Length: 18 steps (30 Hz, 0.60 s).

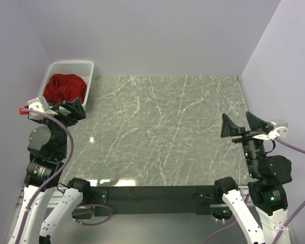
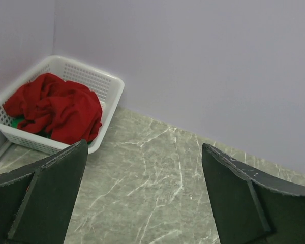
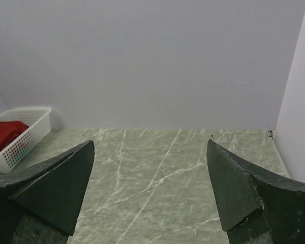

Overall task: Fold and stack the t-shirts
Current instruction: Grab the tshirt from the pile

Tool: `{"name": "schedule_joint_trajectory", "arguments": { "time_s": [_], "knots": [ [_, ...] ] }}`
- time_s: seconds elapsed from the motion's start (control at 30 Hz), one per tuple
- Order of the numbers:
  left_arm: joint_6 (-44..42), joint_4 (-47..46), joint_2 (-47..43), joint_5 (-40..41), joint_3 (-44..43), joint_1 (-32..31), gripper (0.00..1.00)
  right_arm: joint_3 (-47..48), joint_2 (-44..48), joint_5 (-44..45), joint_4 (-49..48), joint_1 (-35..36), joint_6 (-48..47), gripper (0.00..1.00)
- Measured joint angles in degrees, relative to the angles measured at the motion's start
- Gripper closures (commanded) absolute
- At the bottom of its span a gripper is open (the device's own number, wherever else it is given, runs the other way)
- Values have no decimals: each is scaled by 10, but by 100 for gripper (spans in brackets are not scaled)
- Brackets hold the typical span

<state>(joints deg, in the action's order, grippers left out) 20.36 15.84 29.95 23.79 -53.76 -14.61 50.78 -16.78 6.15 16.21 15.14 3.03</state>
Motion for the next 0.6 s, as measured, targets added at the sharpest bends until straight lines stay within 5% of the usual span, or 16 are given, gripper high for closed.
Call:
{"name": "schedule_joint_trajectory", "arguments": {
  "time_s": [0.4,0.6],
  "knots": [
    [50,19,239,8,-68,2,1,-13,-59,-28,32,0,40,2],
    [96,41,408,-28,-148,72,1,-13,-98,-49,63,0,57,2]
  ]
}}
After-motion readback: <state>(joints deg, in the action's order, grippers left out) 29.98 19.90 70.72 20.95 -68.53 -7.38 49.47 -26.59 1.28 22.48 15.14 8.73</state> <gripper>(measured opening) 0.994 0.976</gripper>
